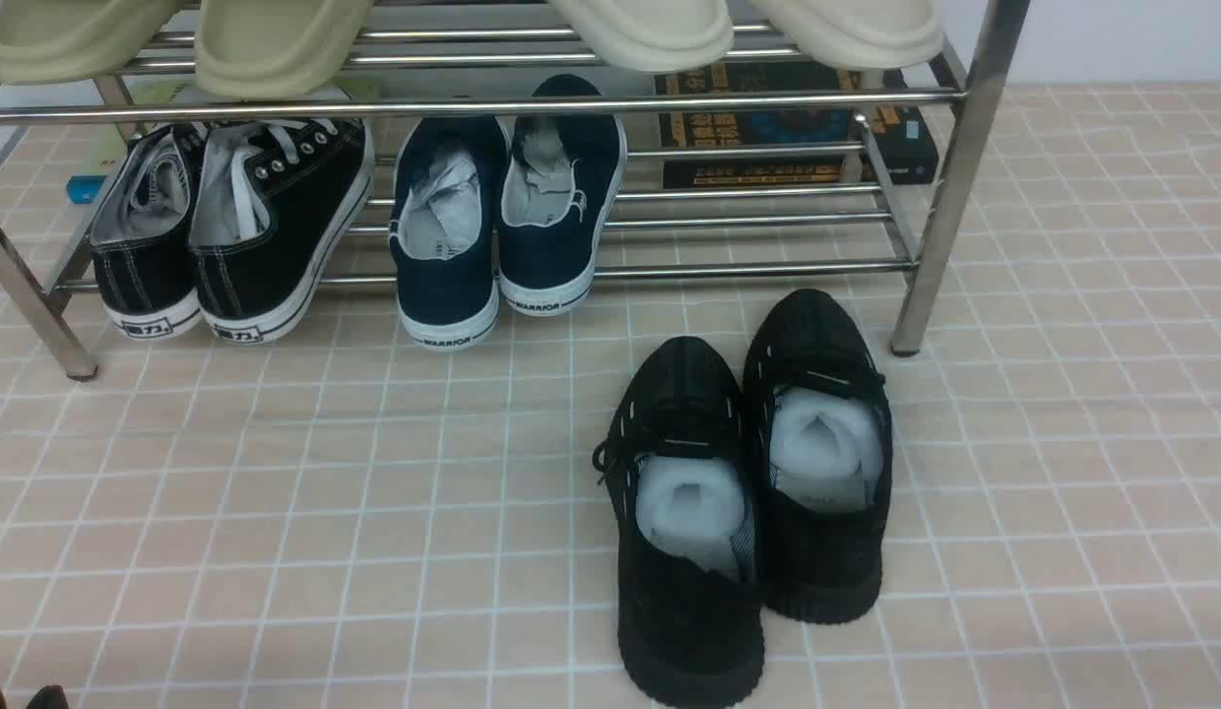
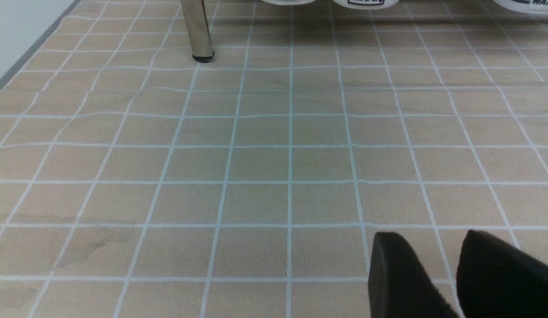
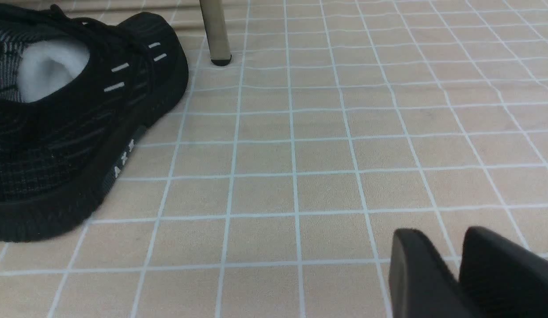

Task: Take the shoes off the shelf from the light coffee tablecloth by hand.
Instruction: 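Grasp the leftmost shoe on the bottom shelf of the shoe rack with the left gripper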

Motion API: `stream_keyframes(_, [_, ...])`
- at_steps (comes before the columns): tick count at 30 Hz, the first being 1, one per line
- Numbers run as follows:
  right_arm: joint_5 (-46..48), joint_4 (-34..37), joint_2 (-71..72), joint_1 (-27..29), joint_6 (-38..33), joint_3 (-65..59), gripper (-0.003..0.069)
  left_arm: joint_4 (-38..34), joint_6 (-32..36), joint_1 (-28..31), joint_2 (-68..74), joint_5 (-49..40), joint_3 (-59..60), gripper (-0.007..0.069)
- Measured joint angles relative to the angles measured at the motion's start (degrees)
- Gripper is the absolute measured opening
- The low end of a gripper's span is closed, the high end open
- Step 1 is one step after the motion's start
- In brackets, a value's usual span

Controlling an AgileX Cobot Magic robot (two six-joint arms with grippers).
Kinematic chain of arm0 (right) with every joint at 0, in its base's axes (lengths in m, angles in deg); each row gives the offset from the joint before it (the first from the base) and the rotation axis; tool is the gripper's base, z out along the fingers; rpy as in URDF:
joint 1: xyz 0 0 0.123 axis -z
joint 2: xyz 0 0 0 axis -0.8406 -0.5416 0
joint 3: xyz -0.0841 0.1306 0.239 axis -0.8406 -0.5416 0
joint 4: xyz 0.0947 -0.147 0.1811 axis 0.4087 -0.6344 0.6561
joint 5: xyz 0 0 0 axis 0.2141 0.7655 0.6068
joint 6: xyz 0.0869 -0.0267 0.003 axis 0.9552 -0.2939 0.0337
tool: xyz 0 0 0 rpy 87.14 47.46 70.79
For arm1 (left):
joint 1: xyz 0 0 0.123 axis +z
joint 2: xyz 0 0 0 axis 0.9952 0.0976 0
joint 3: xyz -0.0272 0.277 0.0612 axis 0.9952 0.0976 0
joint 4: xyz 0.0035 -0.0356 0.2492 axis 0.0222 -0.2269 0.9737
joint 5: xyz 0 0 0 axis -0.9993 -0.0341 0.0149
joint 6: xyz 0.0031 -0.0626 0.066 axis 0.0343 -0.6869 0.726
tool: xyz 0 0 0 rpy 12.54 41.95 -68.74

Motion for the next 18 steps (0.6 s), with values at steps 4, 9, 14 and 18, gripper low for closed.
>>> stream_keyframes(4, [0.0,0.0,0.0,0.0,0.0,0.0,0.0183,0.0,0.0,0.0,0.0,0.0,0.0,0.0241])
stream_keyframes(9, [0.0,0.0,0.0,0.0,0.0,0.0,0.0189,0.0,0.0,0.0,0.0,0.0,0.0,0.0239])
stream_keyframes(14, [0.0,0.0,0.0,0.0,0.0,0.0,0.0195,0.0,0.0,0.0,0.0,0.0,0.0,0.0239])
stream_keyframes(18, [0.0,0.0,0.0,0.0,0.0,0.0,0.02,0.0,0.0,0.0,0.0,0.0,0.0,0.0239])
